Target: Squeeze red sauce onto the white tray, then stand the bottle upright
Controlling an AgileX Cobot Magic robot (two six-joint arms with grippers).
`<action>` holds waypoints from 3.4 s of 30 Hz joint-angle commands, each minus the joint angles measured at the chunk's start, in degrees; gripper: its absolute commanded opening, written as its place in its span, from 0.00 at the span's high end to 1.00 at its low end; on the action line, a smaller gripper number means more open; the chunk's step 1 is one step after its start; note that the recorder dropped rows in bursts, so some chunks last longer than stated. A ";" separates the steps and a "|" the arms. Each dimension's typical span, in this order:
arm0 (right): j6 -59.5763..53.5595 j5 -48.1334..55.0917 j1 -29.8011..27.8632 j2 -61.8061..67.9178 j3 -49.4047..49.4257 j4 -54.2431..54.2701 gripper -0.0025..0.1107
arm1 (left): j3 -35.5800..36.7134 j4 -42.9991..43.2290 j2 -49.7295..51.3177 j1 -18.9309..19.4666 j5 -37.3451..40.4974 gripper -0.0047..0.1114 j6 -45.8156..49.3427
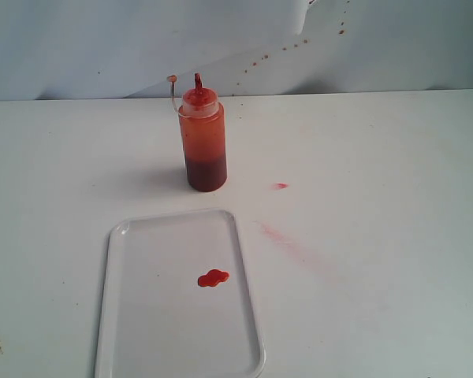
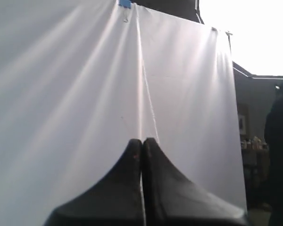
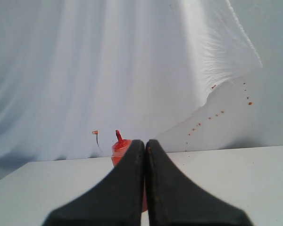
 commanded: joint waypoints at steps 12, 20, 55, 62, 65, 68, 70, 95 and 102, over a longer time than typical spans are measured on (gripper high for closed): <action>-0.13 0.20 -0.08 -0.16 0.36 -0.14 0.98 | 7.98 -51.62 -0.04 0.00 25.54 0.96 53.35; -0.13 0.20 -0.08 -0.16 0.36 -0.14 0.98 | 8.10 -51.62 -0.04 0.00 31.50 0.96 55.66; -0.13 0.20 -0.08 -0.16 0.36 -0.14 0.98 | 10.67 -57.83 -0.04 0.10 39.80 0.96 72.03; -0.13 0.20 -0.08 -0.16 0.36 -0.14 0.98 | 10.67 -57.83 -0.04 0.10 39.80 0.96 72.03; -0.13 0.20 -0.08 -0.16 0.36 -0.14 0.98 | 10.67 -57.83 -0.04 0.10 39.80 0.96 72.03; -0.13 0.20 -0.08 -0.16 0.36 -0.14 0.98 | 10.67 -57.83 -0.04 0.10 39.80 0.96 72.03; -0.13 0.20 -0.08 -0.16 0.36 -0.14 0.98 | 10.67 -57.83 -0.04 0.10 39.80 0.96 72.03; -0.13 0.18 0.04 -3.49 0.36 -0.14 0.98 | 10.67 -57.83 -0.04 0.10 39.80 0.96 72.15; -0.13 1.25 -0.64 -4.39 0.36 -0.14 0.98 | 10.67 -57.72 -0.04 0.10 39.80 0.96 72.15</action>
